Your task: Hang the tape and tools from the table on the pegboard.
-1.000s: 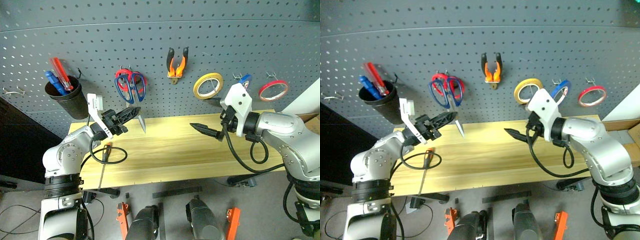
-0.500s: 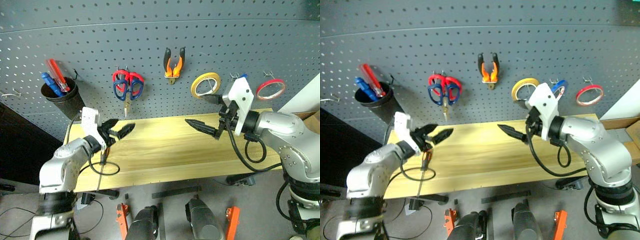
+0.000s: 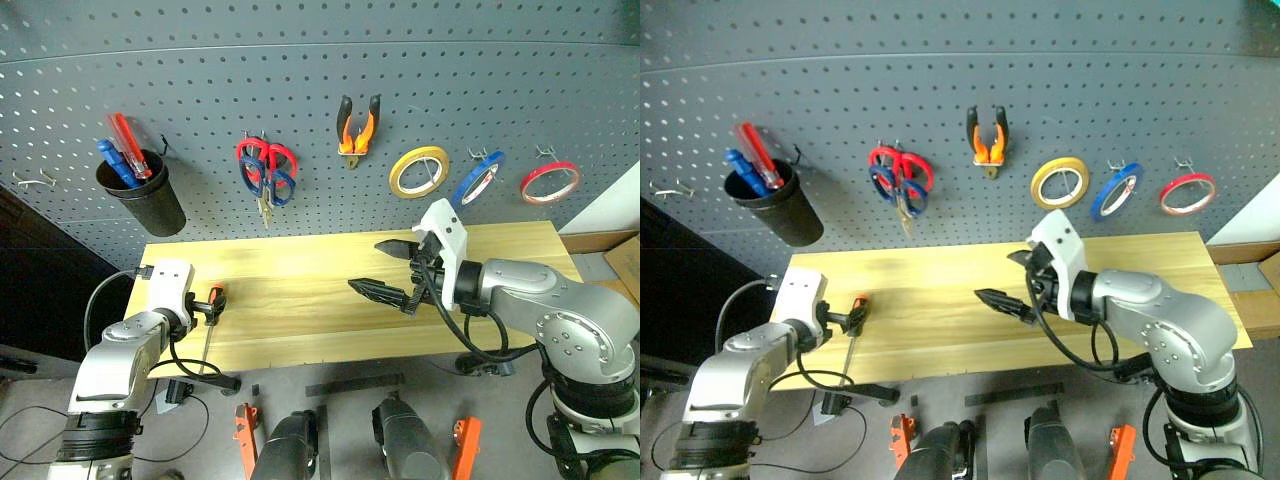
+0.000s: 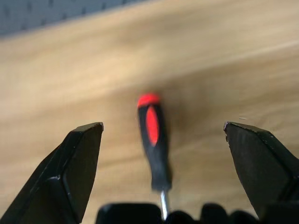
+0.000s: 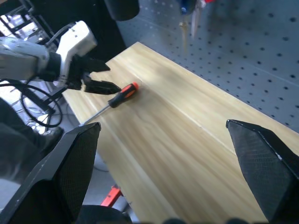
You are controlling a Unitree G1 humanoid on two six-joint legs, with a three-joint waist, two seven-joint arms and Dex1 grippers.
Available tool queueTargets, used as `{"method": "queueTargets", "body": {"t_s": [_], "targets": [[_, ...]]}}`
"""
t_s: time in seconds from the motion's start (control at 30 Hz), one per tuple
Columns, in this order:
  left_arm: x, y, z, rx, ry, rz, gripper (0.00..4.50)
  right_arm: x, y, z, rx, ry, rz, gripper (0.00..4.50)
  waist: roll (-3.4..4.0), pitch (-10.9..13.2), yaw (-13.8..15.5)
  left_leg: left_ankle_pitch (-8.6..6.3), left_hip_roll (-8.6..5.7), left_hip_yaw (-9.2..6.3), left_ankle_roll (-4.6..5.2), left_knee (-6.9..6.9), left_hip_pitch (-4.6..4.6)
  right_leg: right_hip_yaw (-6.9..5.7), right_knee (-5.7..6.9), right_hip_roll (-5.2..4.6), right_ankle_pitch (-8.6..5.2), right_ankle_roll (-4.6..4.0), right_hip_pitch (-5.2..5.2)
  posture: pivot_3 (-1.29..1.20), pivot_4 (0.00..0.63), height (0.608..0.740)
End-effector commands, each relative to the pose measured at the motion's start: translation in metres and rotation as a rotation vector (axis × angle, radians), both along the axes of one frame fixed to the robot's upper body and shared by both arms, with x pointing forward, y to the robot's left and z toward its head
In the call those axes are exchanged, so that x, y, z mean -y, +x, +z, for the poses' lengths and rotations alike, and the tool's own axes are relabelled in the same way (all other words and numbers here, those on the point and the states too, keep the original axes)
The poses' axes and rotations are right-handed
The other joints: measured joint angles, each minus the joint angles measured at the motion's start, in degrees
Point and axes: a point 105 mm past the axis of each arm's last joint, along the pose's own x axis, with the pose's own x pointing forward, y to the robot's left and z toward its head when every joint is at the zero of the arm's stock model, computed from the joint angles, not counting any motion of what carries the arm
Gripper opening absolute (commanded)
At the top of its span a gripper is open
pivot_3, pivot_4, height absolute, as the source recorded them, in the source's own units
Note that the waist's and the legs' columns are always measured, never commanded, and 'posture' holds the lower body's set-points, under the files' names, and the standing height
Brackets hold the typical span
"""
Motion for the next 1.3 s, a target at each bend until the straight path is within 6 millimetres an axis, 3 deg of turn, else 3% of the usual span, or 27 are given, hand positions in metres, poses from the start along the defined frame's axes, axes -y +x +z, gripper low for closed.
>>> {"method": "queueTargets", "body": {"t_s": [0.03,0.2,0.37,0.53,0.73,0.77,0.93,1.07,1.2,1.3], "targets": [[-0.015,0.003,-0.007,-0.055,-0.008,0.073,4.46,-0.012,-0.008,0.005,0.020,0.000,0.059,4.50,0.00,0.0,0.0,0.00,0.00,0.00,0.00,0.00,0.00,-0.01,-0.01,0.00,0.00,0.00,0.00,-0.23,0.268,0.740],[-0.018,0.011,-0.031,-0.145,-0.012,0.086,4.46,-0.022,-0.012,-0.002,0.046,-0.064,0.102,4.50,-0.01,0.0,-0.1,0.01,-0.01,0.01,-0.01,0.00,0.00,-0.01,-0.01,-0.01,0.00,0.00,-0.01,-0.24,0.270,0.740],[-0.012,0.019,-0.044,-0.187,-0.045,0.085,4.46,-0.030,-0.014,0.002,0.100,-0.078,0.145,4.50,-0.04,0.0,-0.1,0.07,-0.02,0.01,-0.12,0.00,-0.02,-0.01,-0.05,-0.03,0.00,0.00,-0.02,-0.26,0.278,0.740],[-0.016,0.010,-0.051,-0.213,-0.053,0.097,2.85,-0.034,-0.017,0.008,0.144,-0.070,0.184,4.50,-0.04,0.0,-0.5,0.06,-0.01,0.02,-0.11,-0.02,0.00,0.01,-0.05,-0.03,0.00,0.00,-0.02,-0.27,0.275,0.740],[-0.019,0.001,-0.045,-0.184,-0.078,0.106,0.72,-0.038,-0.019,0.023,0.262,-0.038,0.238,4.50,-0.04,0.0,-0.7,0.04,0.00,0.02,-0.07,-0.01,0.02,0.02,-0.03,-0.03,0.00,0.01,-0.01,-0.26,0.269,0.740],[-0.019,0.000,-0.042,-0.165,-0.086,0.111,0.55,-0.038,-0.019,0.027,0.281,-0.021,0.245,4.50,-0.04,0.0,-0.9,0.03,0.00,0.02,-0.06,-0.01,0.02,0.02,-0.04,-0.02,0.00,0.01,-0.02,-0.26,0.269,0.740],[-0.012,-0.006,-0.018,-0.047,-0.093,0.066,0.55,-0.036,-0.018,0.045,0.385,0.047,0.259,4.50,-0.06,0.0,-0.8,0.09,0.00,0.01,-0.16,-0.03,-0.01,0.01,-0.06,-0.03,0.00,0.01,-0.04,-0.24,0.262,0.740],[0.003,-0.007,0.013,0.128,-0.056,-0.001,0.55,-0.034,-0.021,0.055,0.428,0.076,0.309,4.50,-0.05,0.0,-0.1,0.09,0.01,0.00,-0.16,-0.02,-0.02,-0.01,-0.09,-0.03,0.00,0.00,-0.03,-0.23,0.261,0.740],[0.040,-0.020,0.049,0.339,0.024,-0.153,0.55,-0.027,-0.025,0.064,0.416,0.100,0.376,4.50,-0.06,0.0,0.0,0.09,0.01,0.04,-0.18,-0.04,-0.02,0.02,-0.19,-0.05,0.01,0.00,0.01,-0.21,0.249,0.740],[0.054,-0.022,0.070,0.451,0.017,-0.177,0.55,-0.023,-0.021,0.069,0.431,0.097,0.382,4.50,-0.06,0.0,0.2,0.09,0.00,0.02,-0.18,-0.10,-0.03,-0.02,-0.30,-0.06,0.01,0.00,0.04,-0.19,0.234,0.740]]}}
